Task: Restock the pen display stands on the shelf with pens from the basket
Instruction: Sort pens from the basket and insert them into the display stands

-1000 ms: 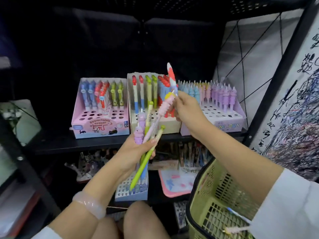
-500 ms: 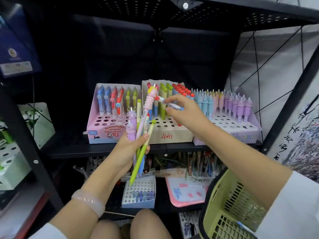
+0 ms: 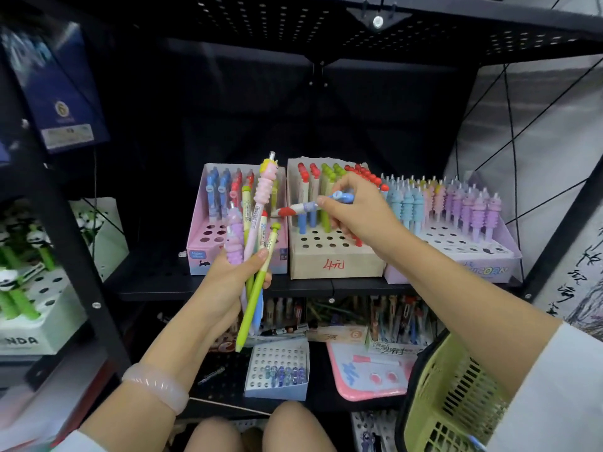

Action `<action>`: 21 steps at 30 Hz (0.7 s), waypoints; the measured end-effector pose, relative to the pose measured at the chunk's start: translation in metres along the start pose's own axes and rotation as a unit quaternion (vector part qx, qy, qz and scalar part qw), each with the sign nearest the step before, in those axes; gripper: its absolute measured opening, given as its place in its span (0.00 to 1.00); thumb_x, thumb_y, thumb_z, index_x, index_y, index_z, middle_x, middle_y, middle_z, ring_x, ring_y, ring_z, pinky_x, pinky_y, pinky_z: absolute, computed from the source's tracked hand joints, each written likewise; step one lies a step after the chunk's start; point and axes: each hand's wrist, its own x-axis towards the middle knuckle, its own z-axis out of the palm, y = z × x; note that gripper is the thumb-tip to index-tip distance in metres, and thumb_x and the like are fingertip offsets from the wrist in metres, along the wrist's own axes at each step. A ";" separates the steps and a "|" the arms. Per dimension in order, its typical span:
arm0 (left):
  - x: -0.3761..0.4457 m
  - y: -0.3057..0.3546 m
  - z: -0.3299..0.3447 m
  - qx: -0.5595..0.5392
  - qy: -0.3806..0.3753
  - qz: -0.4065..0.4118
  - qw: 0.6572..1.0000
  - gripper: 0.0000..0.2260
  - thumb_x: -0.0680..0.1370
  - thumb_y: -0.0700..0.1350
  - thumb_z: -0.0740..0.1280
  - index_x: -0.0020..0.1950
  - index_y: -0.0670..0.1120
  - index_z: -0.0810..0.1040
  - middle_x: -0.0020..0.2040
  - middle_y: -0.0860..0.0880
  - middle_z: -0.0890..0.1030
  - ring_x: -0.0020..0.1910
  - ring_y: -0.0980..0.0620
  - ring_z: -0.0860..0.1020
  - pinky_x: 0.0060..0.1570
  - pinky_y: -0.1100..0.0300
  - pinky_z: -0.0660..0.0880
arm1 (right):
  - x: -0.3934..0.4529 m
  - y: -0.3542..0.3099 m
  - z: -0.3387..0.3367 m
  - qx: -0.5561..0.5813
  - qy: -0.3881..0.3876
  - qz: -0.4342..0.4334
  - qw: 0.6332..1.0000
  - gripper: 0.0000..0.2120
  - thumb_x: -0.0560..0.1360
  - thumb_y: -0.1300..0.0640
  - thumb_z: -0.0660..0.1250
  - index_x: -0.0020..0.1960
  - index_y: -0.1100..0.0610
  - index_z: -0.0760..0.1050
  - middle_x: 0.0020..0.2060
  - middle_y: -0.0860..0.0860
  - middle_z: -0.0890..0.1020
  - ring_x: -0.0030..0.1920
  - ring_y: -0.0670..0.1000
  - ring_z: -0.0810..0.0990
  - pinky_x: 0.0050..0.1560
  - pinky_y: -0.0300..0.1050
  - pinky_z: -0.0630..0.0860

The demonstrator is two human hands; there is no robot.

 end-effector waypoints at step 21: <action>-0.001 0.027 -0.096 -0.002 0.113 0.031 0.993 0.05 0.78 0.38 0.63 0.52 0.38 0.73 0.30 0.50 0.75 0.27 0.54 0.73 0.29 0.64 0.74 | 0.110 -0.035 0.126 -0.309 -0.079 -0.159 0.934 0.11 0.75 0.54 0.65 0.54 0.58 0.68 0.35 0.48 0.75 0.35 0.50 0.76 0.31 0.41 0.69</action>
